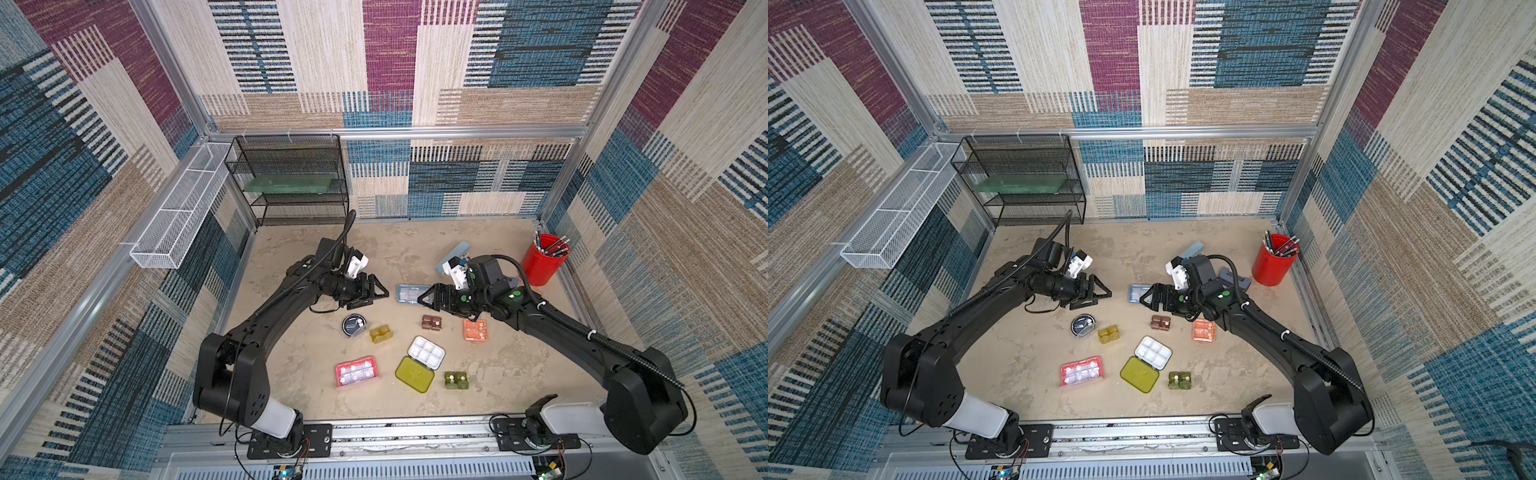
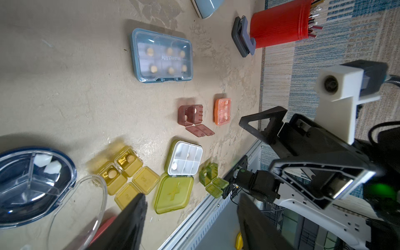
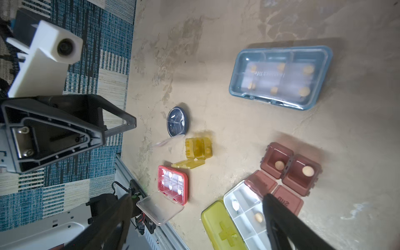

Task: Close pillboxes
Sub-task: Adjust the pillbox at the center of the board.

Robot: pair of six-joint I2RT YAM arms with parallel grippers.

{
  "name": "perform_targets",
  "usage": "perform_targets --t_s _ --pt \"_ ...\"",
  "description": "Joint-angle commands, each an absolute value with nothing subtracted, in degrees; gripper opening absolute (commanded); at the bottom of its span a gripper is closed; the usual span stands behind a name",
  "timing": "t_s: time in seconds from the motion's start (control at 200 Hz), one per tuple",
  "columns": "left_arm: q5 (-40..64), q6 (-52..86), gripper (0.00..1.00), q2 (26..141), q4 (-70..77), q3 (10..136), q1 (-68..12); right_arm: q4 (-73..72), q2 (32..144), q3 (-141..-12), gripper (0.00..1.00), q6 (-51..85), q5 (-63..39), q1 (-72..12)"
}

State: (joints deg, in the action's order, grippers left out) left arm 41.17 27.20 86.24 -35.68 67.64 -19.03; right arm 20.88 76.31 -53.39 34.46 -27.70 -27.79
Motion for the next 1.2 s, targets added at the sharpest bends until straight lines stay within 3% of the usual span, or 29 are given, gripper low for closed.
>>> perform_targets --t_s 0.0,0.501,0.821,1.067,1.192 --pt "43.0 29.4 0.69 84.6 -31.2 66.6 -19.2 23.7 76.3 -54.6 0.95 33.4 -25.7 -27.6" --pt "37.6 27.1 0.69 74.2 -23.5 54.2 -27.2 23.2 75.8 -47.0 1.00 26.2 -28.4 -26.8" --pt "38.6 21.5 0.69 81.9 -25.9 60.7 -28.3 25.5 75.7 -46.3 0.90 26.1 -26.4 -26.2" --pt "35.2 21.7 0.69 83.9 -25.4 61.5 -33.8 33.2 77.7 -49.5 0.84 20.3 -24.9 -24.3" --pt "35.3 20.4 0.79 85.5 -25.6 63.3 -34.9 34.8 77.3 -49.0 0.83 19.9 -24.0 -24.2"
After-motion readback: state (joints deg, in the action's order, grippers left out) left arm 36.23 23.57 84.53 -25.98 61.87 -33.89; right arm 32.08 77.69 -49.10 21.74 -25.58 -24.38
